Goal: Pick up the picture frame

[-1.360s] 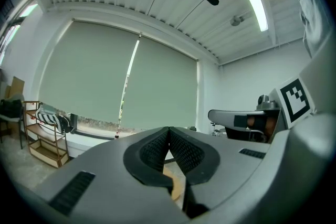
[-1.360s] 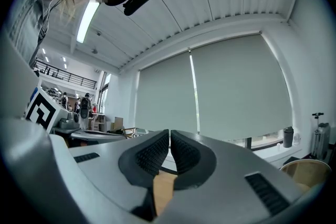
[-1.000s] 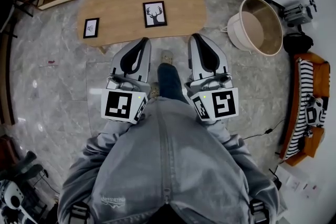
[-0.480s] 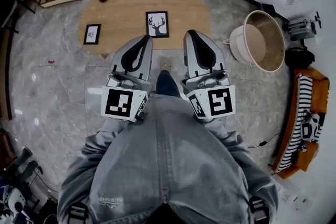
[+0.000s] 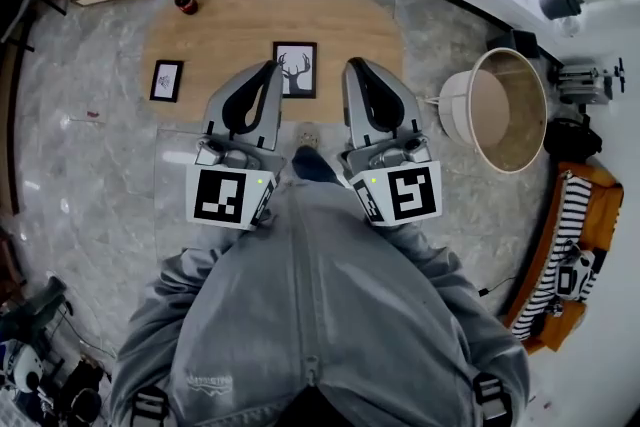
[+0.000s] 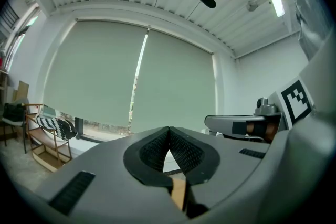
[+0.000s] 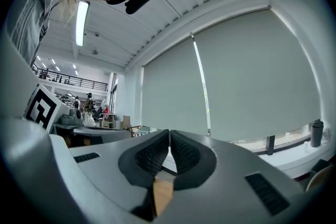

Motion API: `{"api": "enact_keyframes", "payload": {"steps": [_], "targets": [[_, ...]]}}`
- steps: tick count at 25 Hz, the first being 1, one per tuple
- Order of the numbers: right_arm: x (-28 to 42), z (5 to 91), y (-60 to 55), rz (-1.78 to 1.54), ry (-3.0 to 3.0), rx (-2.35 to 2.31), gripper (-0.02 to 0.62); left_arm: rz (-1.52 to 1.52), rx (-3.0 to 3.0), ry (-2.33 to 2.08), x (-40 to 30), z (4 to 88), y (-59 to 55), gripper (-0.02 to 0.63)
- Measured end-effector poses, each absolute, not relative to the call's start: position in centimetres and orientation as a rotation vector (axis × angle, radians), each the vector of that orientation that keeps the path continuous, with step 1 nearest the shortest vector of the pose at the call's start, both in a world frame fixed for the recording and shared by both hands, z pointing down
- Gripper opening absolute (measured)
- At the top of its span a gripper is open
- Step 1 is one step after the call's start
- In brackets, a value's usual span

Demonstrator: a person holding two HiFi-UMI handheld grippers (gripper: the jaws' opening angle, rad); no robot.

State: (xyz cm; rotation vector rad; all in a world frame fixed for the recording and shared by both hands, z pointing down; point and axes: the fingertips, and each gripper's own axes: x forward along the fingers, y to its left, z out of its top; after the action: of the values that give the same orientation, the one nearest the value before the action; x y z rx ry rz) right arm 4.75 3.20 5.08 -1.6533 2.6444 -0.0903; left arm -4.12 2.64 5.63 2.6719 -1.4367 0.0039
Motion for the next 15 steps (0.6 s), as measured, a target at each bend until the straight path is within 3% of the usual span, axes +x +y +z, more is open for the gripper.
{"api": "enact_keyframes", "payload": {"steps": [15], "targets": [[4.3,5.7,-4.4,-0.088,2.733,-1.525,0.034,-0.013,2.610,-1.578,-5.2,5.5,-4.7,0.018]]}}
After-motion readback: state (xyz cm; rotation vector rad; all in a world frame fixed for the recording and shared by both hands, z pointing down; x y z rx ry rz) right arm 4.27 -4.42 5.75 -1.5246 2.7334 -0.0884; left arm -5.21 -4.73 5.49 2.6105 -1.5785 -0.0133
